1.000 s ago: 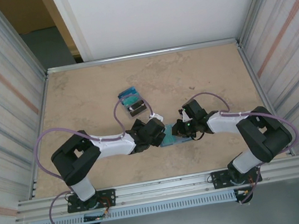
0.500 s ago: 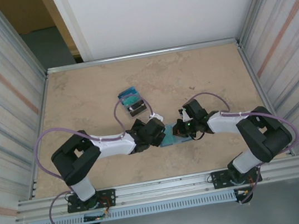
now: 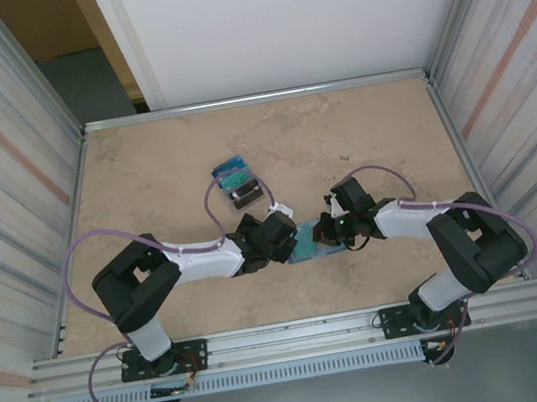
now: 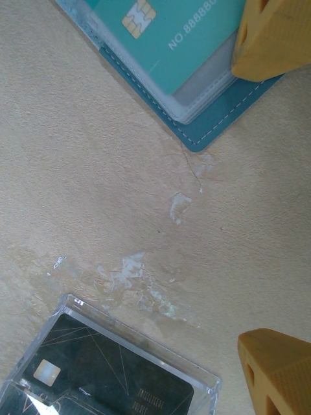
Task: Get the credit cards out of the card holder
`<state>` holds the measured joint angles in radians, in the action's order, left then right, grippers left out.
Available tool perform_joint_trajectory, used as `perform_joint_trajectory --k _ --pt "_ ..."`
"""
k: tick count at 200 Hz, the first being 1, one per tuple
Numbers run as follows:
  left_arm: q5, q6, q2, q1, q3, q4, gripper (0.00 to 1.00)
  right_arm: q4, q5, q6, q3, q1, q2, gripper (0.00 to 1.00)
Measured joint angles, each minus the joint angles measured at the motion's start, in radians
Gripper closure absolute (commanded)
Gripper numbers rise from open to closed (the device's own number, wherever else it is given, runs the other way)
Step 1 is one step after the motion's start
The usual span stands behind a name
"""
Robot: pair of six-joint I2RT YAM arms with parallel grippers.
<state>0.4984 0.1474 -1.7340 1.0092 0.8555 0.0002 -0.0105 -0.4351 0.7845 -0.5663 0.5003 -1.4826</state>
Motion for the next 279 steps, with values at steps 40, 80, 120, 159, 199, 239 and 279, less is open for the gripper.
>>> perform_joint_trajectory --k 40,80,120,159,199,239,279 --pt "0.000 0.000 0.000 0.000 0.000 0.000 0.01 -0.044 0.023 -0.012 -0.005 -0.005 0.015 1.00" --pt "0.000 -0.007 0.001 0.000 0.005 -0.006 0.01 -0.088 0.050 -0.031 -0.016 -0.005 0.030 1.00" --pt "-0.011 -0.028 0.029 0.000 0.018 -0.023 0.01 -0.114 0.065 -0.037 -0.025 -0.005 0.031 1.00" --pt "-0.043 -0.060 0.037 0.000 0.059 -0.013 0.01 -0.119 0.068 -0.037 -0.026 -0.005 0.031 1.00" --pt "-0.061 -0.092 0.007 0.000 0.097 -0.003 0.01 -0.122 0.068 -0.037 -0.026 -0.005 0.031 1.00" --pt "-0.060 -0.115 -0.045 0.000 0.100 -0.010 0.02 -0.122 0.069 -0.037 -0.026 -0.005 0.034 1.00" --pt "-0.052 -0.121 -0.054 0.000 0.102 -0.016 0.02 -0.124 0.069 -0.038 -0.026 -0.005 0.047 0.82"
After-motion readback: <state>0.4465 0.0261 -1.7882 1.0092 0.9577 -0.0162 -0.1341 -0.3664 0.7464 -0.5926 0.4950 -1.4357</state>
